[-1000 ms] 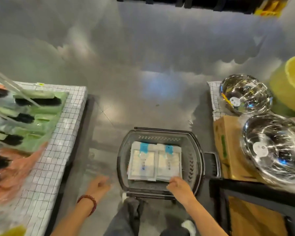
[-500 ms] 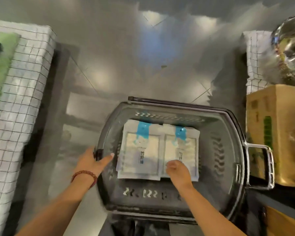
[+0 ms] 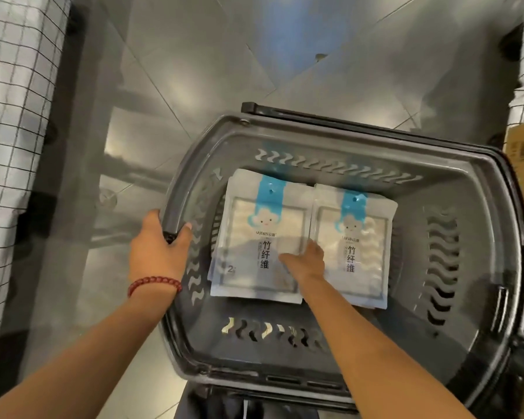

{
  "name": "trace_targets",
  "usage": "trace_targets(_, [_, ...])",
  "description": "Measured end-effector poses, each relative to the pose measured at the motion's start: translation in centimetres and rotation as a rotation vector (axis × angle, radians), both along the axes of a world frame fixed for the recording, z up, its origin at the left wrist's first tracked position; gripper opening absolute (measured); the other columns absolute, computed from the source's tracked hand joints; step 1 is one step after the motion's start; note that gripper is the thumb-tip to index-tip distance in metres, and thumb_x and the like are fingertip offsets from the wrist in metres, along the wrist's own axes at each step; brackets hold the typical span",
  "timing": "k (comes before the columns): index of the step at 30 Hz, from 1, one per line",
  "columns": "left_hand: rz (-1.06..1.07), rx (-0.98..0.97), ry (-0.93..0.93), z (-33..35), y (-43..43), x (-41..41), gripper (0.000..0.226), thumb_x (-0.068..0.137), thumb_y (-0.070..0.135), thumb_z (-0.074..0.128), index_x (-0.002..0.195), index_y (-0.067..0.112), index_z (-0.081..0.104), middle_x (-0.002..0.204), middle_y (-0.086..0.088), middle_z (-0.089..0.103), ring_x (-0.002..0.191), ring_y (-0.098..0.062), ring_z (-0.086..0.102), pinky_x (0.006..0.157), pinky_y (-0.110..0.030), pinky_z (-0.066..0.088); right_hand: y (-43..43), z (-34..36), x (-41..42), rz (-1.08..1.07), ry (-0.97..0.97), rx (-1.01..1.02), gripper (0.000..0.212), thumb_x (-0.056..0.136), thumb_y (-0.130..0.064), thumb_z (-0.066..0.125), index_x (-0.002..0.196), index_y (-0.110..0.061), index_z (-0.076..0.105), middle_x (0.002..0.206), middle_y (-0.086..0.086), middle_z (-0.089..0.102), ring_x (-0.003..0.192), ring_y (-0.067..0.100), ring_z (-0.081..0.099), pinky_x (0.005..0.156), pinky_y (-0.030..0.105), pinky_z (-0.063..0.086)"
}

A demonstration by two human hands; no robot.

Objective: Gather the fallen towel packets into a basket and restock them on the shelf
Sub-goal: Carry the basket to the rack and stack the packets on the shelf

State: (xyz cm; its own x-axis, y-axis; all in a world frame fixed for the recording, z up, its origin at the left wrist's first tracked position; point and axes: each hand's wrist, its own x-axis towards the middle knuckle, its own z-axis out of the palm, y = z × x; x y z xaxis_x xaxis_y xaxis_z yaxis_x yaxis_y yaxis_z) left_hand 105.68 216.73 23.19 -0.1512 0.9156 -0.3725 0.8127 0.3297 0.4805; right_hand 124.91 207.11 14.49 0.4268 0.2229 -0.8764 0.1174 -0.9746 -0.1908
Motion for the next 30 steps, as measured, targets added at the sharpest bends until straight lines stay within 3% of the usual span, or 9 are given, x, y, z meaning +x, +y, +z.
trace_targets(4, [-0.001, 0.001, -0.008, -0.1, -0.1, -0.1, 0.031, 0.088, 0.028, 0.063, 0.110, 0.008, 0.054, 0.065, 0.018, 0.045, 0.056, 0.005, 0.042, 0.048, -0.012, 0.028, 0.7, -0.6, -1.0, -0.172, -0.015, 0.049, 0.070, 0.079, -0.013, 0.066, 0.141, -0.006, 0.033, 0.138, 0.013, 0.046, 0.119, 0.032, 0.052, 0.098, 0.039, 0.047])
trace_targets(8, [-0.006, -0.020, -0.046, -0.1, 0.0, -0.3, 0.030, 0.088, 0.027, 0.063, 0.110, 0.009, 0.054, 0.066, 0.017, 0.047, 0.058, 0.005, 0.044, 0.050, -0.017, 0.032, 0.9, 0.1, -0.8, -0.293, -0.017, 0.139, 0.046, 0.085, -0.016, 0.067, 0.126, -0.008, 0.047, 0.110, 0.006, 0.055, 0.111, 0.026, 0.055, 0.086, 0.025, 0.041])
trace_targets(11, [0.009, -0.092, -0.104, 0.3, 0.0, -0.5, 0.019, 0.086, 0.022, 0.064, 0.100, 0.016, 0.052, 0.070, 0.011, 0.053, 0.059, -0.001, 0.049, 0.051, -0.018, 0.036, -0.1, 1.5, -1.4, -0.176, 0.048, 0.183, 0.014, 0.087, -0.016, 0.063, 0.100, -0.013, 0.066, 0.091, -0.003, 0.062, 0.093, 0.018, 0.058, 0.070, 0.016, 0.044])
trace_targets(13, [0.019, -0.153, -0.156, 0.6, 0.0, -0.8, 0.022, 0.086, 0.020, 0.065, 0.103, 0.014, 0.053, 0.083, 0.002, 0.060, 0.068, -0.011, 0.054, 0.065, -0.025, 0.043, -1.3, 2.2, -1.9, -0.120, 0.043, 0.203, 0.018, 0.087, -0.016, 0.063, 0.105, -0.015, 0.066, 0.095, -0.004, 0.061, 0.093, 0.016, 0.056, 0.066, 0.012, 0.043])
trace_targets(15, [0.024, -0.174, -0.177, 0.9, -0.1, -0.9, 0.031, 0.087, 0.019, 0.063, 0.114, 0.009, 0.052, 0.096, -0.004, 0.060, 0.080, -0.018, 0.054, 0.076, -0.030, 0.042, -2.0, 2.5, -1.8, -0.081, -0.001, 0.190, 0.046, 0.087, -0.020, 0.064, 0.129, -0.011, 0.052, 0.125, 0.004, 0.051, 0.116, 0.022, 0.049, 0.093, 0.026, 0.045])
trace_targets(20, [0.002, -0.049, -0.128, 0.6, 0.1, -0.4, 0.029, 0.089, 0.021, 0.060, 0.115, 0.010, 0.053, 0.088, 0.004, 0.057, 0.077, -0.016, 0.053, 0.070, -0.028, 0.042, -1.1, 0.7, 0.0, 0.001, -0.103, 0.052, 0.081, 0.082, -0.030, 0.070, 0.145, -0.005, 0.026, 0.148, 0.011, 0.030, 0.136, 0.029, 0.031, 0.107, 0.034, 0.033])
trace_targets(23, [-0.007, -0.004, -0.117, 0.1, -0.1, -0.5, 0.025, 0.089, 0.021, 0.060, 0.112, 0.014, 0.053, 0.088, 0.007, 0.054, 0.077, -0.012, 0.050, 0.073, -0.027, 0.039, -0.8, -0.5, -0.2, 0.087, -0.146, 0.001, 0.076, 0.078, -0.033, 0.073, 0.137, -0.004, 0.036, 0.140, 0.012, 0.036, 0.127, 0.029, 0.041, 0.101, 0.033, 0.040])
trace_targets(28, [0.001, 0.012, -0.111, -0.2, -0.4, -0.5, 0.028, 0.089, 0.022, 0.060, 0.114, 0.014, 0.052, 0.091, 0.006, 0.055, 0.079, -0.014, 0.052, 0.073, -0.027, 0.041, -0.7, -1.0, -1.6, -0.254, -0.014, 0.137, 0.054, 0.081, -0.020, 0.072, 0.126, -0.009, 0.044, 0.122, 0.011, 0.059, 0.104, 0.026, 0.057, 0.078, 0.027, 0.045])
trace_targets(30, [-0.011, -0.003, -0.103, -0.1, -0.4, -0.5, 0.032, 0.089, 0.022, 0.061, 0.119, 0.013, 0.051, 0.095, 0.003, 0.056, 0.084, -0.018, 0.056, 0.073, -0.027, 0.043, -0.9, -0.4, -2.1, -0.276, -0.042, 0.237, 0.040, 0.086, -0.015, 0.066, 0.121, -0.008, 0.050, 0.119, 0.010, 0.061, 0.105, 0.025, 0.058, 0.080, 0.025, 0.043])
